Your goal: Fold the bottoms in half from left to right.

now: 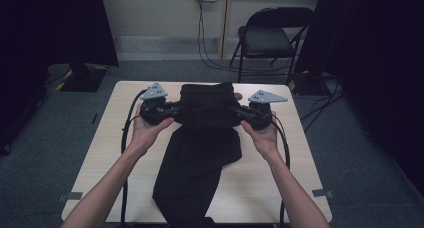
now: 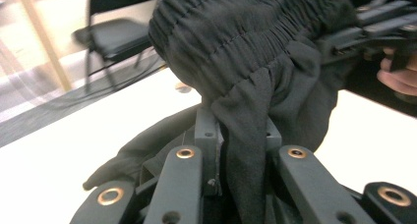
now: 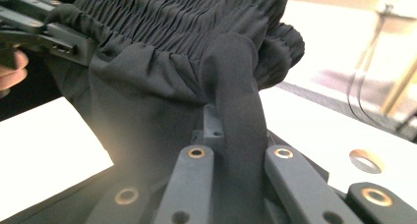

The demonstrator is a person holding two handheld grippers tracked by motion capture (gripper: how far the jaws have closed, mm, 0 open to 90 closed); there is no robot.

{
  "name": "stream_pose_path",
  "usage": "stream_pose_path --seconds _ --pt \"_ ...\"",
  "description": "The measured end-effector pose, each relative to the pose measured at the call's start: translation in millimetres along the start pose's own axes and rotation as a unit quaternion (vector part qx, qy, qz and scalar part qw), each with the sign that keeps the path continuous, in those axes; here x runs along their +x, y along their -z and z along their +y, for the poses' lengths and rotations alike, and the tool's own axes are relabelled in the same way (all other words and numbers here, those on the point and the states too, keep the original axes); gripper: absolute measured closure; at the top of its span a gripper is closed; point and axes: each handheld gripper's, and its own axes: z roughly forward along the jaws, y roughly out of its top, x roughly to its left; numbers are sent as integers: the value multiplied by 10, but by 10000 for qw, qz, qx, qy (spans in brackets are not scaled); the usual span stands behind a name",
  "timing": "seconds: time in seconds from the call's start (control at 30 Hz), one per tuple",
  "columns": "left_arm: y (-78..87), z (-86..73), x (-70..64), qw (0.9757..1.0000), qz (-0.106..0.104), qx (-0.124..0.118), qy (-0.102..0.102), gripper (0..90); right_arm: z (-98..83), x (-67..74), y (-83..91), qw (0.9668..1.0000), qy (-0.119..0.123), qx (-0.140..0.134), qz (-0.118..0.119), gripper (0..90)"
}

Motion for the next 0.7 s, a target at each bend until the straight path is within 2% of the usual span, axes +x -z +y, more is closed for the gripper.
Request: stream_pose_path --seconds 0.1,0.13,0.17,0.2,0.23,0.27,0.33,0.37,0.4,0.47,0.53,0.57,0.6,0.63,0.7 --pt "171 -238 -201 9997 -116 175 77 783 -142 276 180 9994 190 190 229 855" --pt "218 -403 -274 9990 -165 390 163 782 -218 339 200 9991 167 266 275 855" --pt "239 -507 -316 9981 -204 554 200 782 -370 439 216 9983 104 422 395 854" --pt "265 -703 -390 9965 -250 759 229 780 -469 501 219 9975 117 553 422 852" --pt "263 -854 -445 9946 -268 985 208 781 -638 593 227 9963 117 700 479 851" --pt "254 -1000 -482 9912 -326 1259 234 781 -772 650 224 9952 9 783 586 848" --pt "243 -1245 -497 9886 -430 1413 309 781 -993 734 171 9913 77 1117 696 837" --pt "221 -1315 -479 9864 -486 1505 447 779 -1078 756 120 9886 106 1326 704 835" --pt "170 -1404 -456 9814 -554 1727 631 776 -1133 768 79 9871 101 1429 722 836" --pt "69 -1519 -452 9748 -465 2099 594 767 -1281 786 -53 9820 103 1729 752 835" --pt "-38 -1561 -424 9710 -418 2309 463 751 -1387 770 -153 9781 150 1934 749 833" --pt "-87 -1568 -395 9713 -387 2297 473 744 -1432 736 -208 9764 198 2042 678 831" --pt "-139 -1578 -381 9737 -354 2182 555 739 -1446 687 -242 9764 180 2049 653 832" --pt "-179 -1570 -374 9749 -335 2137 528 738 -1441 633 -266 9782 204 1998 521 828" --pt "-315 -1529 -365 9773 -231 2058 442 723 -1430 507 -332 9798 370 1950 234 830"
